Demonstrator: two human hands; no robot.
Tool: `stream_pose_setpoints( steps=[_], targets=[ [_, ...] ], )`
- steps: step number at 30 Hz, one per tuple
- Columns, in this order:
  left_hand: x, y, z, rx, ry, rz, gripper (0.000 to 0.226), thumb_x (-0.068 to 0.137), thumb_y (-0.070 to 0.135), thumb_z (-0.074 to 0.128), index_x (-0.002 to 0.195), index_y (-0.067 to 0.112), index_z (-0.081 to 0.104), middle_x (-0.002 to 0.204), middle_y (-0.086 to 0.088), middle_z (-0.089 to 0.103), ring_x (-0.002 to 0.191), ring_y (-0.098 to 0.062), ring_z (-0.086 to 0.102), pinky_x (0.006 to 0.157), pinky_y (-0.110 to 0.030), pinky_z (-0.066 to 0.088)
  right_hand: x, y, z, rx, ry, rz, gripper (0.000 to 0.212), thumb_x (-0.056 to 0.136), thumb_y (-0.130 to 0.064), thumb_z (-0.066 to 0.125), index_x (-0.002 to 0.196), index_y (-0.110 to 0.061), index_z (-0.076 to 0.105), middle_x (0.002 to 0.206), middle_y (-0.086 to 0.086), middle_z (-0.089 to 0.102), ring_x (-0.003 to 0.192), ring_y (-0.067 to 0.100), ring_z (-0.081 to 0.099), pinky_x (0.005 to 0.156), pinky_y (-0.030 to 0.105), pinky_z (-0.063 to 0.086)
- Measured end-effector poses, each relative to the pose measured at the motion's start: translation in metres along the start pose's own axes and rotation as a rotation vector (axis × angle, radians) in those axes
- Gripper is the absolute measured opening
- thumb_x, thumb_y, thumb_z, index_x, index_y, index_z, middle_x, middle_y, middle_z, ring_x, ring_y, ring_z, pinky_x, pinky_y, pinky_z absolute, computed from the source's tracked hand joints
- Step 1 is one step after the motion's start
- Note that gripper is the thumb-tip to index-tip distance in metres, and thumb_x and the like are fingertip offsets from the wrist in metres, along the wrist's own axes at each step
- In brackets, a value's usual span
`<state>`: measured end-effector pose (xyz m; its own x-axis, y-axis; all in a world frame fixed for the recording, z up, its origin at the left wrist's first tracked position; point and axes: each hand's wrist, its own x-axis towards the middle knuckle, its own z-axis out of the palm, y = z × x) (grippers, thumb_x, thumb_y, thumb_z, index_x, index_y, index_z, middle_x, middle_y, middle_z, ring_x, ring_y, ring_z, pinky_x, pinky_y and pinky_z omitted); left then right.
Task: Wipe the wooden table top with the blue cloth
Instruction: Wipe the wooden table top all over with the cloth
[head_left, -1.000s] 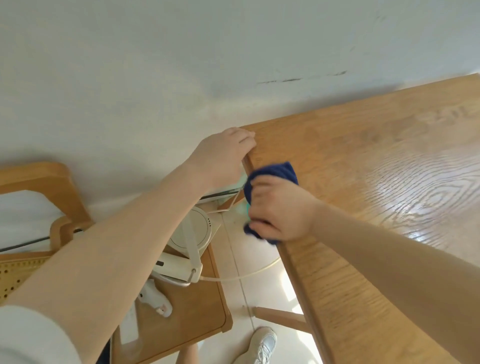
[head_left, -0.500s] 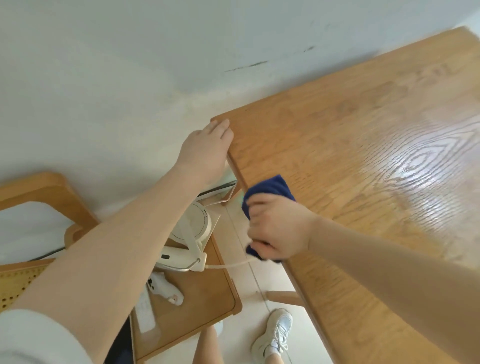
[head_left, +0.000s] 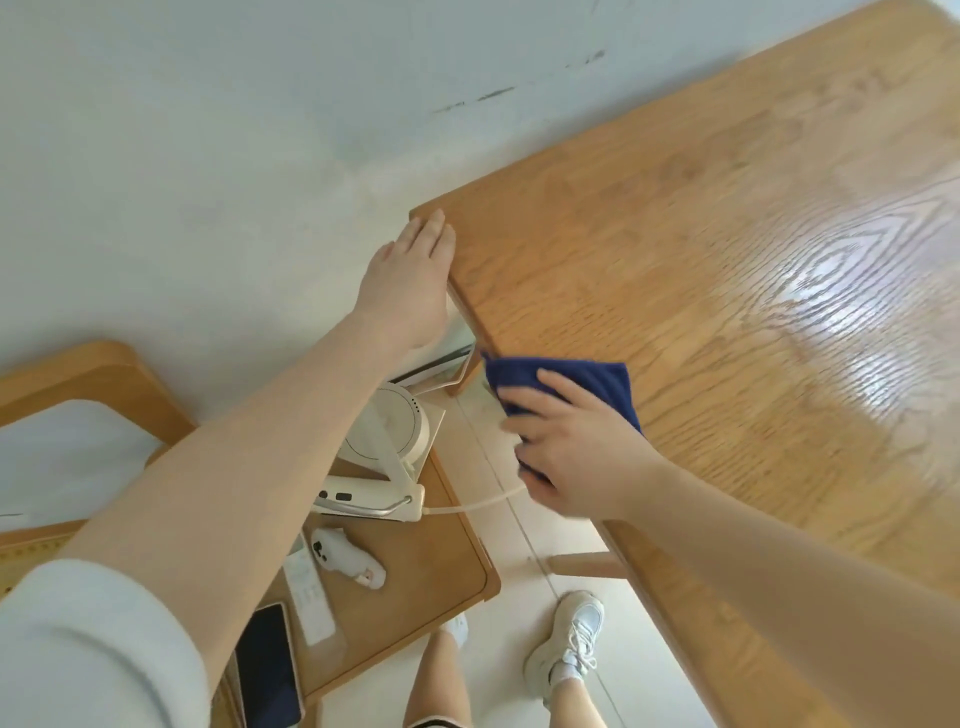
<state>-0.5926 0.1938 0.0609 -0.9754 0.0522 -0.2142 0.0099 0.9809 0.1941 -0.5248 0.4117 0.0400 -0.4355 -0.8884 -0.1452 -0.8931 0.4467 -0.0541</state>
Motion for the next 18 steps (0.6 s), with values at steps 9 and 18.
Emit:
stream_pose_setpoints(
  steps=[9,18],
  targets=[
    [-0.067,0.033,0.019,-0.1,0.051,0.242,0.086,0.081,-0.006,0.047,0.15,0.02,0.001,0.158,-0.003,-0.007,0.146,-0.02,-0.005,0.118,-0.036,0.007,-0.023,-0.056,-0.001,0.063,0.057,0.717,0.086,0.069,-0.018,0.072,0.142,-0.002,0.03,0.151,0.014,0.03,0.138,0.028,0.032,0.111,0.042,0.019],
    [-0.075,0.06,0.028,-0.167,-0.001,0.158,0.073,0.088,0.003,0.048,0.15,0.014,0.011,0.159,-0.005,0.004,0.146,-0.019,0.005,0.116,-0.029,0.011,0.011,-0.037,-0.004,0.143,0.015,0.798,0.086,0.087,-0.024,0.055,0.149,-0.016,-0.004,0.159,-0.001,-0.001,0.145,0.022,-0.003,0.115,0.047,-0.002]
  ],
)
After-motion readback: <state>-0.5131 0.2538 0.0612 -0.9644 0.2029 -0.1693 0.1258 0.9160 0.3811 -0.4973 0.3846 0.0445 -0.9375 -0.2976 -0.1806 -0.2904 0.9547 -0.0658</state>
